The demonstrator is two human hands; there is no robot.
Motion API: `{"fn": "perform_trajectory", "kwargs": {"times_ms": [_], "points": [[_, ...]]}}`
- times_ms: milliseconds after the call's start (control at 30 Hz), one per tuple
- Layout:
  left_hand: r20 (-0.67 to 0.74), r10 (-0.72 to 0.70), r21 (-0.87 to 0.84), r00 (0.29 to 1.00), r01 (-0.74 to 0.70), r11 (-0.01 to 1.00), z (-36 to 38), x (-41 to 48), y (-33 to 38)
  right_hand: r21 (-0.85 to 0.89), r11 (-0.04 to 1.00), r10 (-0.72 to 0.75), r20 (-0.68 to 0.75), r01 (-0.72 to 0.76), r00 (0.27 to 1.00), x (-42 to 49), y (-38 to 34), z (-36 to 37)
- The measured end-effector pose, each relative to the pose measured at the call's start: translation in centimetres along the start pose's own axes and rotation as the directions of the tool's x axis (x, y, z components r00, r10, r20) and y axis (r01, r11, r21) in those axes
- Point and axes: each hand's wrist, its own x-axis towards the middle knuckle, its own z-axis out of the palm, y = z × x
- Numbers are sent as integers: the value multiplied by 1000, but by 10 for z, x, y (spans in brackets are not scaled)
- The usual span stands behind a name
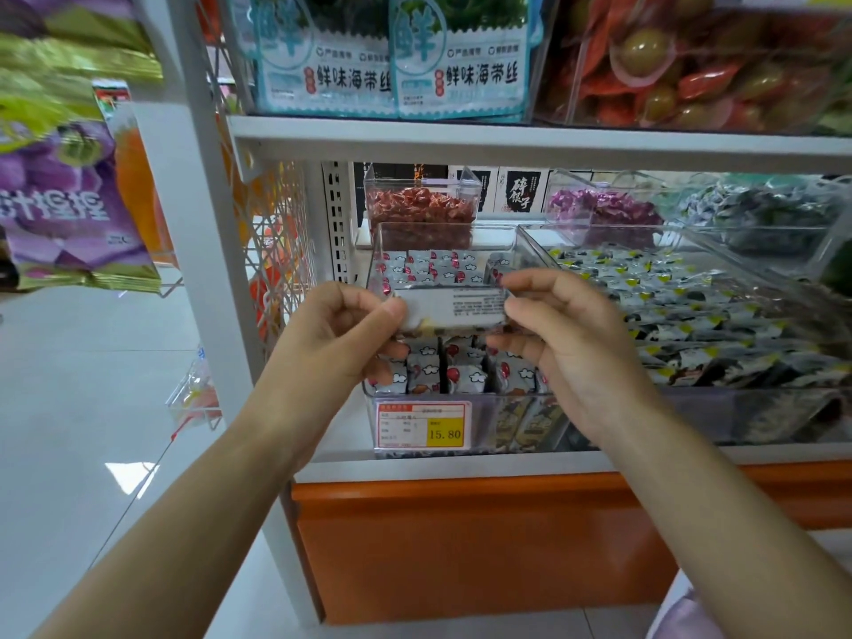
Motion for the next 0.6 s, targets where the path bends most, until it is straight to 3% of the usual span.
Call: {"fn": "perform_trajectory", "kwargs": {"times_ms": [100,233,433,600], "points": [[-4,9,55,1000,-8,998,1,-1,0,-134,991,-1,48,7,999,-2,1,1],[40,38,114,998,-42,993,2,-4,2,-348,927,-118,83,139,990,-5,1,3],[95,94,306,991,-119,945,4,-6,5,-437,879,-211,-1,190,977,-5,3,4],[52,78,322,996,-91,942,7,-6,3,-500,827,-270,45,256,962,-8,2,7]]}}
